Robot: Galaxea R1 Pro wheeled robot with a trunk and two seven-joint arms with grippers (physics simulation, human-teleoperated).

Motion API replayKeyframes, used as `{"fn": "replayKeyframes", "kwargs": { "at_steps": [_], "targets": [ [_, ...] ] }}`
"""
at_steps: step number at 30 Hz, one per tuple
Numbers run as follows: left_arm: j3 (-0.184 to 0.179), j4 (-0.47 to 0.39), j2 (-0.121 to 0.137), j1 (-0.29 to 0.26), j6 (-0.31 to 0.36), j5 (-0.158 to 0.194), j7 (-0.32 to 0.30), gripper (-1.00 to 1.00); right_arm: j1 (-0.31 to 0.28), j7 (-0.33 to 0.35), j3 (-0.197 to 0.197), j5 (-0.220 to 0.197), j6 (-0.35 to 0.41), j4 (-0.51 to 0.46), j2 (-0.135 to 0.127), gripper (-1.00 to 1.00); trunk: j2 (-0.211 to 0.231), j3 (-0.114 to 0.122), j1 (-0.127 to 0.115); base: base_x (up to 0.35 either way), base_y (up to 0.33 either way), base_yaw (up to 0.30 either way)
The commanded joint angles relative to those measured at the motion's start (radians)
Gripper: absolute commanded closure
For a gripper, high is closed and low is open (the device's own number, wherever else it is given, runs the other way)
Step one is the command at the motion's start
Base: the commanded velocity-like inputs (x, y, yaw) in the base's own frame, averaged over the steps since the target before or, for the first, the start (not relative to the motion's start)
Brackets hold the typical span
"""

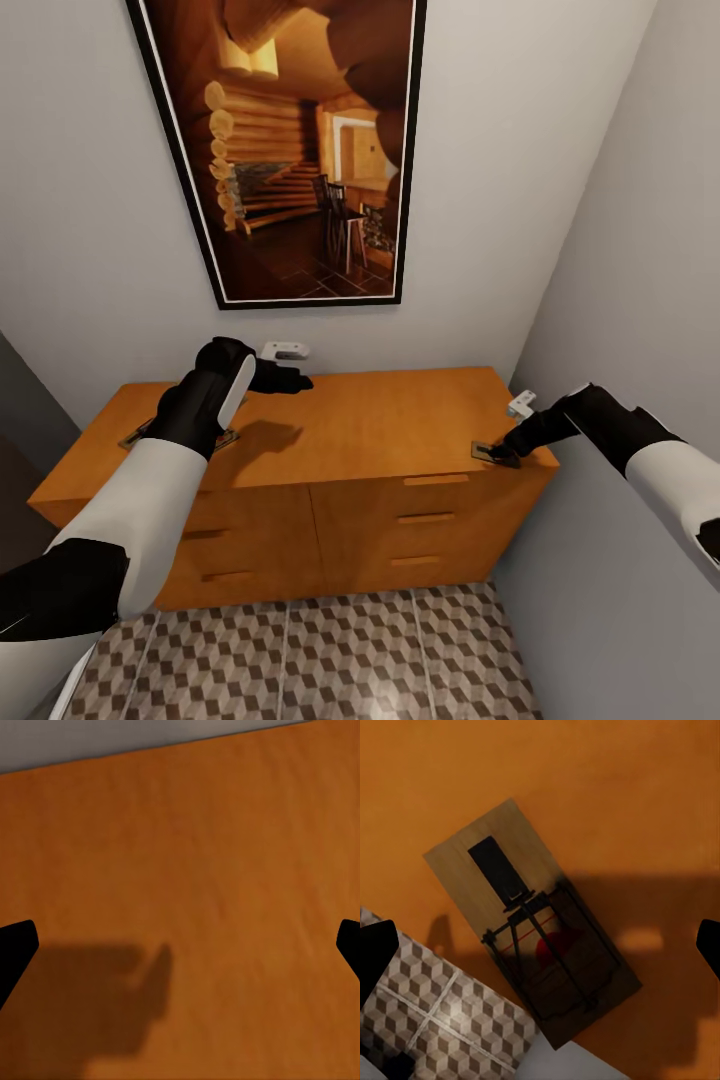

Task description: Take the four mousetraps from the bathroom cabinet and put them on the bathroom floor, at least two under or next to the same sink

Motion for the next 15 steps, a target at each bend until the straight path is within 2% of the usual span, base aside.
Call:
{"fn": "replayKeyframes", "kwargs": {
  "at_steps": [1, 15],
  "targets": [
    [-0.001, 0.000, 0.000, -0.001, 0.004, 0.009, 0.005, -1.00, -0.001, 0.006, -0.001, 0.008, 0.003, -0.002, -0.001, -1.00, -0.001, -0.001, 0.000, 0.000, 0.000, 0.000],
    [-0.001, 0.014, 0.000, -0.001, 0.004, 0.009, 0.005, -1.00, 0.000, 0.006, -0.001, 0.006, 0.003, 0.001, 0.000, -1.00, -0.001, -0.001, 0.000, 0.000, 0.000, 0.000]
  ]
}}
